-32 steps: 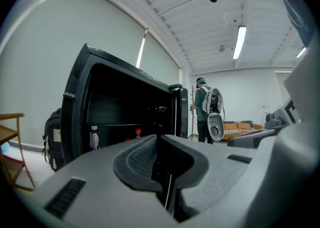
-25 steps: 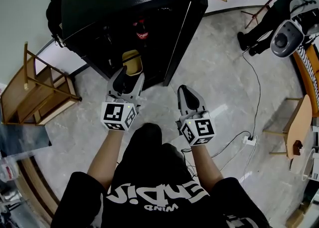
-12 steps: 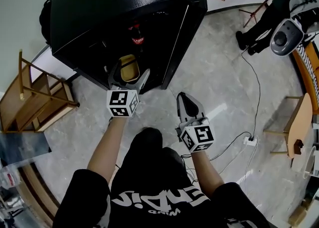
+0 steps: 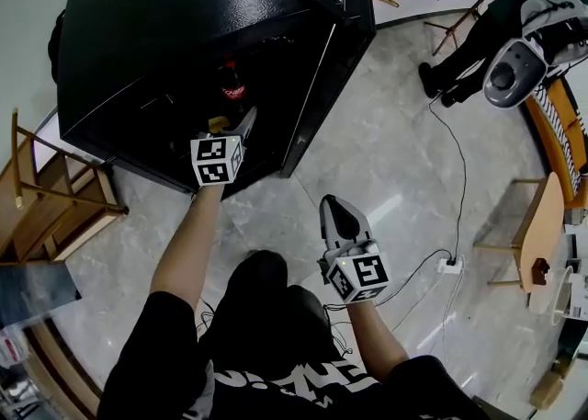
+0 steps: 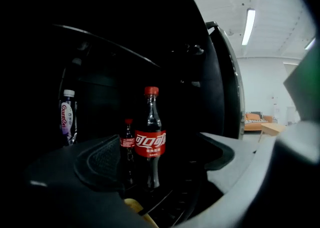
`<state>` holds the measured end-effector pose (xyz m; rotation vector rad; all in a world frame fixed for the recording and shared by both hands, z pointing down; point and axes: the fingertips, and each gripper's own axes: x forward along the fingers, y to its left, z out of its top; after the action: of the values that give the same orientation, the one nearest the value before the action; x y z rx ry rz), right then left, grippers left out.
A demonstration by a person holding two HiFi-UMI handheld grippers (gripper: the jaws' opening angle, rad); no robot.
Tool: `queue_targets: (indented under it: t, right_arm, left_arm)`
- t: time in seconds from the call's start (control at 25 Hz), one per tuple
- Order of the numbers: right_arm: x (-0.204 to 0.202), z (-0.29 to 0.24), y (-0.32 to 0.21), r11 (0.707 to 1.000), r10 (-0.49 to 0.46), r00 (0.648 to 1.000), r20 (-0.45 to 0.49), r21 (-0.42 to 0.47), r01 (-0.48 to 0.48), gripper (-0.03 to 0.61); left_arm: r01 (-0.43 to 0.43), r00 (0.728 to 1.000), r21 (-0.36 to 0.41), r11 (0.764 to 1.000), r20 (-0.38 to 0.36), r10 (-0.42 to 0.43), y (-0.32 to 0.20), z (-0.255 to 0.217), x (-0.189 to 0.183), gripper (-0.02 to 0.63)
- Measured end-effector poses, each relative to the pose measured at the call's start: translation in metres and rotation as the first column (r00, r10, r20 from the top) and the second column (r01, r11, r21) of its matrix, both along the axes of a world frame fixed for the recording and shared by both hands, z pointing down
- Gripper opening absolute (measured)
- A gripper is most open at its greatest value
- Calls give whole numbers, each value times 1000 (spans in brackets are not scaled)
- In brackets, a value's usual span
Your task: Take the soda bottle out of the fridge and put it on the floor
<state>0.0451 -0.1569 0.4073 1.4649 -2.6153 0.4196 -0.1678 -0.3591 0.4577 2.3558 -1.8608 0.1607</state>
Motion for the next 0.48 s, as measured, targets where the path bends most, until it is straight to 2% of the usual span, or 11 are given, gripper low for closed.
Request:
queue_targets:
  t: [0.24, 0.4, 0.48]
  right_arm:
    - [5, 14, -3, 999, 21, 1000, -18, -34, -22, 25]
    - [8, 18, -6, 998, 35, 999, -27, -53, -36, 25]
    - [9, 19, -8, 998, 45, 999, -30, -53, -47, 25]
  left_arm:
    - [18, 1000, -14, 1000, 13, -18, -48, 16, -8, 463]
    - [14, 1000, -36, 999, 23, -13, -63, 22, -10, 460]
    - [6, 1000, -35, 999, 30, -5, -65, 22, -10, 427]
